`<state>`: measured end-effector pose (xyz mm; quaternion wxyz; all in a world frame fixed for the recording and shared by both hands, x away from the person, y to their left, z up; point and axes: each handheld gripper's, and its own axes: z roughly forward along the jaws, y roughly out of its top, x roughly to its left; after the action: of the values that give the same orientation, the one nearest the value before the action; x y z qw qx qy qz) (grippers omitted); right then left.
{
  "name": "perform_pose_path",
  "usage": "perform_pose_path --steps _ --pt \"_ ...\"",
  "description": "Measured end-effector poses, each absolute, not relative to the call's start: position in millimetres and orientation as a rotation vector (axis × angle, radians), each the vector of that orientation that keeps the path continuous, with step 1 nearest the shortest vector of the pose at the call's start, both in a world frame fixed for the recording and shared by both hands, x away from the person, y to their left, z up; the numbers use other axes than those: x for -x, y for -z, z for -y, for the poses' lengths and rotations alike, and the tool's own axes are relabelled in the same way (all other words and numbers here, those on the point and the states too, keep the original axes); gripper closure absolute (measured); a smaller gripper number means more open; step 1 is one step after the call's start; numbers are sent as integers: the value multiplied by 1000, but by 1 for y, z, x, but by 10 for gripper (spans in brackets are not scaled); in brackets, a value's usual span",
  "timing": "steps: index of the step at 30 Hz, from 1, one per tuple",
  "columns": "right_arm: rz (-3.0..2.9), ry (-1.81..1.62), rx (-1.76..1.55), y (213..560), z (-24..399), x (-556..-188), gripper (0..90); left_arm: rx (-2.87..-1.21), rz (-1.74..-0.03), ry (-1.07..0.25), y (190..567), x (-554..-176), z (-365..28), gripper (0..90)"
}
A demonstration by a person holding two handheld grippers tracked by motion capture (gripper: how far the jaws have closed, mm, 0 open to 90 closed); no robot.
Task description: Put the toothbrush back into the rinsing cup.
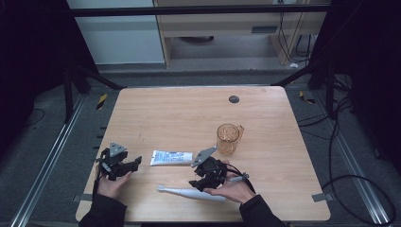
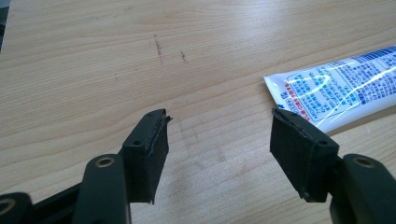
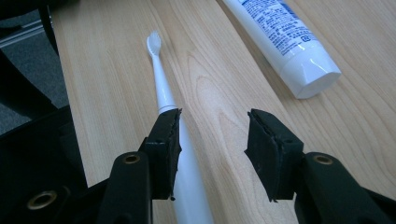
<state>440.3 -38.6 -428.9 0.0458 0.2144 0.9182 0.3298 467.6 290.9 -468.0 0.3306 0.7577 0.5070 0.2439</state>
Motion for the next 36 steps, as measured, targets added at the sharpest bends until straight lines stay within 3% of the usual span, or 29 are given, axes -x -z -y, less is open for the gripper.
perform_pose_path --steps 36 --pt "-2979 -744 -518 449 4 -438 577 -1996 -1323 -631 469 -469 -290 361"
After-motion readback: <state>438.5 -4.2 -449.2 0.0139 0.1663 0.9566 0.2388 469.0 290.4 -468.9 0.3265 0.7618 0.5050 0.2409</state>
